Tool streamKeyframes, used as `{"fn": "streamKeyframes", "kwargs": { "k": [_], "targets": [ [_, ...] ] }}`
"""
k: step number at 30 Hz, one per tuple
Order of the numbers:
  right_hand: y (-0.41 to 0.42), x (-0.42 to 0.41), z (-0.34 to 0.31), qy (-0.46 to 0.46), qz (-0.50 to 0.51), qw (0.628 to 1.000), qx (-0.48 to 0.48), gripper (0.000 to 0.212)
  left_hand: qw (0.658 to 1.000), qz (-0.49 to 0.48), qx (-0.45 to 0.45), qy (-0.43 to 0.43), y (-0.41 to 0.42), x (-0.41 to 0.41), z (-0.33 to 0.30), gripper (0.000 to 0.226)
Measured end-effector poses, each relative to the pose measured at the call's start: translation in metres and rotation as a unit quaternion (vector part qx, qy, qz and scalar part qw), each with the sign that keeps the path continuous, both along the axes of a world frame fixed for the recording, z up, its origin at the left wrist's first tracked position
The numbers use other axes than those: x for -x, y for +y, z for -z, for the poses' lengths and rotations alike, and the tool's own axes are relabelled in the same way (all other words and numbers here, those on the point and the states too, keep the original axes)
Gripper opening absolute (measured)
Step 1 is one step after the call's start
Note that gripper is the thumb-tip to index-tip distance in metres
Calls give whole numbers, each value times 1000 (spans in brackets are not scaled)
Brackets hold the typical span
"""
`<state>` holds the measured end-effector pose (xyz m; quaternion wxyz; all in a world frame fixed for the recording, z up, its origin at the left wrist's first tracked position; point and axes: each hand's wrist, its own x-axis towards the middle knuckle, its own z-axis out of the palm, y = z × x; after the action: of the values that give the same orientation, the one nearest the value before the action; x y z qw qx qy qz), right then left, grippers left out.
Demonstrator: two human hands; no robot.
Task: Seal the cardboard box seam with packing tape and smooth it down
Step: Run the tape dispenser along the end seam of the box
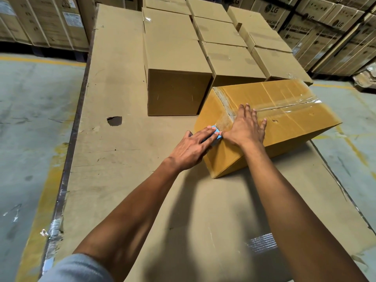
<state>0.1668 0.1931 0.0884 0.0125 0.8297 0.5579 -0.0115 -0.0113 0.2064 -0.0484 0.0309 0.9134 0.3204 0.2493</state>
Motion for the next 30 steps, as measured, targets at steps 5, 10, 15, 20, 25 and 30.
{"fn": "streamKeyframes", "kwargs": {
  "k": [5,10,15,20,25,30],
  "targets": [
    [2,5,-3,6,12,1000,14,131,1000,18,14,-1,6,1,-6,54],
    [0,10,-4,-5,17,1000,16,130,999,31,39,-6,-3,3,3,60],
    [-3,8,-4,14,13,1000,9,134,1000,5,17,9,-9,5,1,56],
    [-4,2,-1,38,0,999,-22,130,1000,-23,6,1,-11,19,4,55],
    [-4,0,-4,87,-15,994,-68,103,998,-39,28,-32,-20,33,3,57],
    [-21,8,-1,39,-149,965,-214,77,988,-66,83,-109,-31,36,1,54]
  ]
}}
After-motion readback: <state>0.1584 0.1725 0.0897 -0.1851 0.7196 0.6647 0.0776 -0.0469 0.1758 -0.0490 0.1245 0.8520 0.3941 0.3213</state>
